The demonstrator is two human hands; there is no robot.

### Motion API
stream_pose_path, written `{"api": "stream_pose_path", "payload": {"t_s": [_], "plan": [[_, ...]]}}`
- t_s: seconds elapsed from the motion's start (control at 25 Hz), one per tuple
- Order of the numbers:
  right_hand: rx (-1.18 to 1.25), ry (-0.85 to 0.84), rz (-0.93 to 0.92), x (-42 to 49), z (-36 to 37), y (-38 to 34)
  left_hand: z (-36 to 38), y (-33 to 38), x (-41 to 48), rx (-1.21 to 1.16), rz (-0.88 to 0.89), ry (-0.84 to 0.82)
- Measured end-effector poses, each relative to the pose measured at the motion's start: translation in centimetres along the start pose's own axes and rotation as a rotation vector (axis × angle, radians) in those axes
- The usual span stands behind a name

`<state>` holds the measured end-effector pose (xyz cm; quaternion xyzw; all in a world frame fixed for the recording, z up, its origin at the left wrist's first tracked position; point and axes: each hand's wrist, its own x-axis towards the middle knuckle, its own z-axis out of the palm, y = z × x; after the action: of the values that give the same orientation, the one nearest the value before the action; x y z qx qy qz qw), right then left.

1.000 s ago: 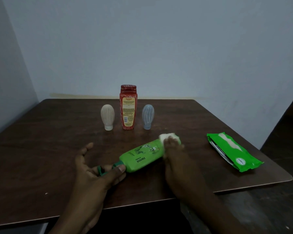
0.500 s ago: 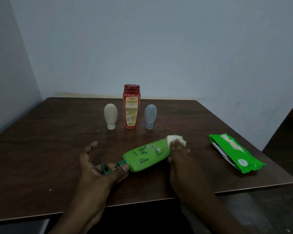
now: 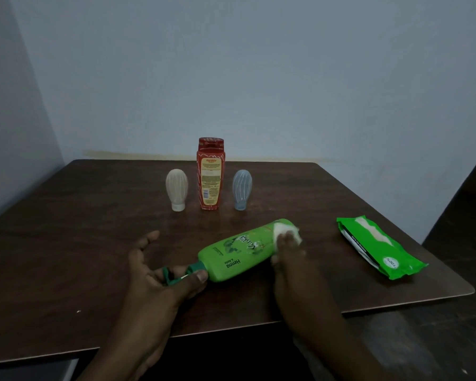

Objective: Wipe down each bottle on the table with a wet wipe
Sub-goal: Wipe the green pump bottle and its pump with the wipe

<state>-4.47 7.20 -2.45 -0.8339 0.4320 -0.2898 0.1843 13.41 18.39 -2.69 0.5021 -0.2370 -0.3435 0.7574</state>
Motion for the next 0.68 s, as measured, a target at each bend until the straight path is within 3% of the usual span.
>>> {"api": "stream_pose_path", "payload": {"t_s": [0.12, 0.32, 0.4, 0.52, 0.6, 0.68], "plan": [[-0.061, -0.067, -0.202, -3.1, 2.1, -1.4, -0.1, -0.1, 0.1, 0.030, 0.021, 0.014], [-0.120, 0.080, -0.010, 1.9, -0.2, 2.6, -0.2, -0.5, 0.1, 0.035, 0.032, 0.003], [-0.170, 0.080, -0.190, 0.4, 1.1, 0.7, -0.2, -0.3, 0.2, 0.048, 0.049, 0.005], [-0.212, -0.116, -0.614, -2.7, 2.2, -2.3, -0.1, -0.1, 0.1, 0.057, 0.054, 0.002], [-0.150, -0.164, -0.552, 0.1, 0.8, -1.0, -0.2, -0.2, 0.0, 0.085, 0.058, 0.001], [-0.177, -0.030, -0.363, 3.5, -0.4, 2.1, -0.3, -0.4, 0.0, 0.108, 0.064, 0.008]]}}
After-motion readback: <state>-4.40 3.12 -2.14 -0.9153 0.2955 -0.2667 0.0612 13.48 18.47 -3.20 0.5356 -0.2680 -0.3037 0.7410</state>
